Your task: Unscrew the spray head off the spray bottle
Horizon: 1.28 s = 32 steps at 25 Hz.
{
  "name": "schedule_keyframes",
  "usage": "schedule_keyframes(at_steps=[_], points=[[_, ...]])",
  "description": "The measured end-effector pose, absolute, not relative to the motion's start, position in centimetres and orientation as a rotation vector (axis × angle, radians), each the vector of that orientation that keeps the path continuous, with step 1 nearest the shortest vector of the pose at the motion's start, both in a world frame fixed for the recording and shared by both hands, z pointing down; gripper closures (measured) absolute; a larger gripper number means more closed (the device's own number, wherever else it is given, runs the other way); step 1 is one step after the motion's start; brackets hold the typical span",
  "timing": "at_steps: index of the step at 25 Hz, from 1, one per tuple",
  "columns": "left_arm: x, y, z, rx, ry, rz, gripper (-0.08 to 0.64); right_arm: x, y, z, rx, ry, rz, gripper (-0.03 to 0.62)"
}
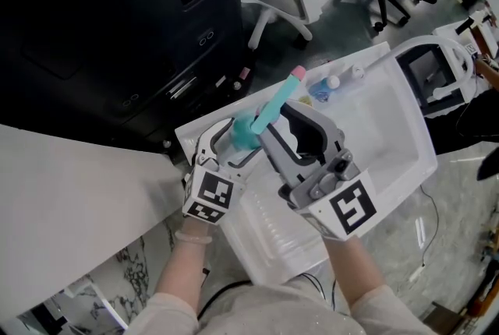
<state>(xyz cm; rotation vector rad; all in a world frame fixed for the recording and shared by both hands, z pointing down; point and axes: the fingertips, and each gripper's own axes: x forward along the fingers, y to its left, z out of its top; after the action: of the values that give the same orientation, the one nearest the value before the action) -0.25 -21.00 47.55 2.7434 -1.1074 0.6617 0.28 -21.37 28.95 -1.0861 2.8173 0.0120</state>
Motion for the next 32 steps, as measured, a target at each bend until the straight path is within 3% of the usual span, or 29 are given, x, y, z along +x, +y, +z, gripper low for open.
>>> schedule_keyframes(at_steps=[32], points=[[-0.6,-18.5,41.9,2.757,-1.269,0.616,0.225,3.1,-19.3,22.2,-1.059,2.723,0.144,0.459]])
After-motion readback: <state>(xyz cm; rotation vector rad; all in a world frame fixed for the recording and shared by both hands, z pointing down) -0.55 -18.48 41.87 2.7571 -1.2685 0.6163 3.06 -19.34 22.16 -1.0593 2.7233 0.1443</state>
